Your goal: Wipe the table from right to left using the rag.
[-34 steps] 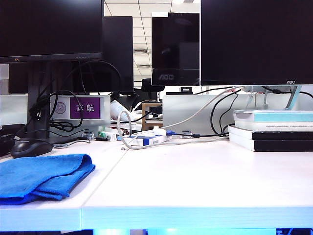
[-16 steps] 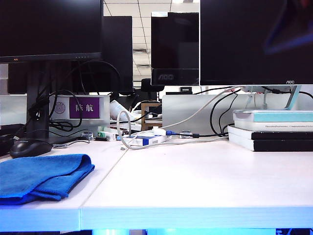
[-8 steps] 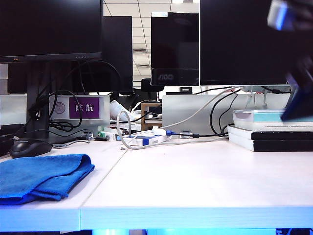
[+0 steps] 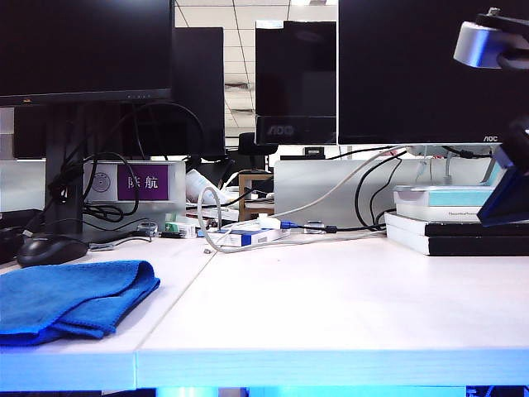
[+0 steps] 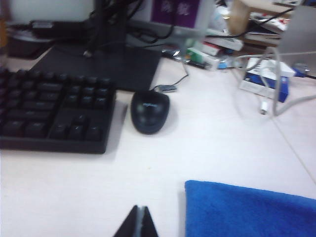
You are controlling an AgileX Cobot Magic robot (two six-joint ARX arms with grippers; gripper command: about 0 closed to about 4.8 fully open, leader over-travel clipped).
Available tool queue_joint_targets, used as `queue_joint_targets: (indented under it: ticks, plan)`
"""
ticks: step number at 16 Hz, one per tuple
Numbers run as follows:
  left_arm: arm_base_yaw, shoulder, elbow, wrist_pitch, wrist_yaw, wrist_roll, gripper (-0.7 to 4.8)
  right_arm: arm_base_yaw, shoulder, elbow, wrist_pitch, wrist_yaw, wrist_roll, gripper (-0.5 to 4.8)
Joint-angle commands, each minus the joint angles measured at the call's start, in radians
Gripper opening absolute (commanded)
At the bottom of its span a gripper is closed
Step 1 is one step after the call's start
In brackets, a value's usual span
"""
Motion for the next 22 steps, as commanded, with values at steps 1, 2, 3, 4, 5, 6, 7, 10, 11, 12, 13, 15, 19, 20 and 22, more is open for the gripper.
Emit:
queue_joint_targets:
  ticks: [1,2,3,4,5,6,7,10,11,12,13,15,19,20,22]
  plan:
    - [-0.002,-0.029,0.0,-0.021,-0.036,0.006,-0.05,0.001,-0.002,0.002,0.016,-0.002,0.006,-0.04]
    - [-0.002,-0.053,0.0,-0.047,-0.053,0.006,-0.05,0.001,-0.003,0.002,0.017,-0.002,0.006,-0.04]
    - [0.0,-0.054,0.0,-0.051,-0.054,0.006,-0.05,0.001,-0.003,0.002,0.017,-0.001,0.006,-0.04]
    - [0.0,-0.054,0.0,-0.058,-0.047,0.006,-0.05,0.001,-0.003,0.002,0.016,-0.002,0.006,-0.03]
    - [0.0,-0.054,0.0,-0.056,-0.047,0.008,-0.05,0.001,-0.002,0.002,0.019,-0.002,0.006,-0.03]
    - [-0.034,-0.054,0.0,-0.053,-0.057,0.044,-0.05,0.0,-0.005,0.002,0.017,-0.001,0.006,-0.03]
    - [-0.089,-0.054,0.0,-0.052,-0.086,0.076,-0.05,0.001,-0.004,0.002,0.018,-0.002,0.006,-0.04]
    - [-0.245,-0.054,0.0,-0.06,-0.178,0.094,-0.05,0.001,-0.003,0.002,0.017,-0.001,0.006,-0.03]
    - [-0.284,-0.054,0.0,-0.069,-0.204,0.094,-0.05,0.001,-0.003,0.002,0.017,-0.002,0.006,-0.03]
    - [-0.299,-0.054,0.0,-0.083,-0.211,0.095,-0.05,0.001,-0.003,0.002,0.017,-0.001,0.006,-0.03]
    - [-0.297,-0.054,0.0,-0.1,-0.211,0.097,-0.05,0.001,-0.003,0.002,0.017,-0.001,0.006,-0.04]
    - [-0.297,-0.05,0.0,-0.1,-0.212,0.091,-0.04,0.001,-0.003,0.002,0.017,-0.001,0.006,-0.04]
    - [-0.297,-0.051,0.0,-0.098,-0.211,0.093,-0.03,-0.018,-0.055,-0.014,0.018,-0.004,0.005,-0.03]
    - [-0.297,-0.05,0.0,-0.098,-0.211,0.093,-0.03,-0.041,-0.085,-0.029,0.027,0.01,0.004,-0.03]
    - [-0.297,-0.054,0.0,-0.098,-0.208,0.093,-0.03,-0.14,-0.163,-0.084,0.062,0.103,0.004,-0.01]
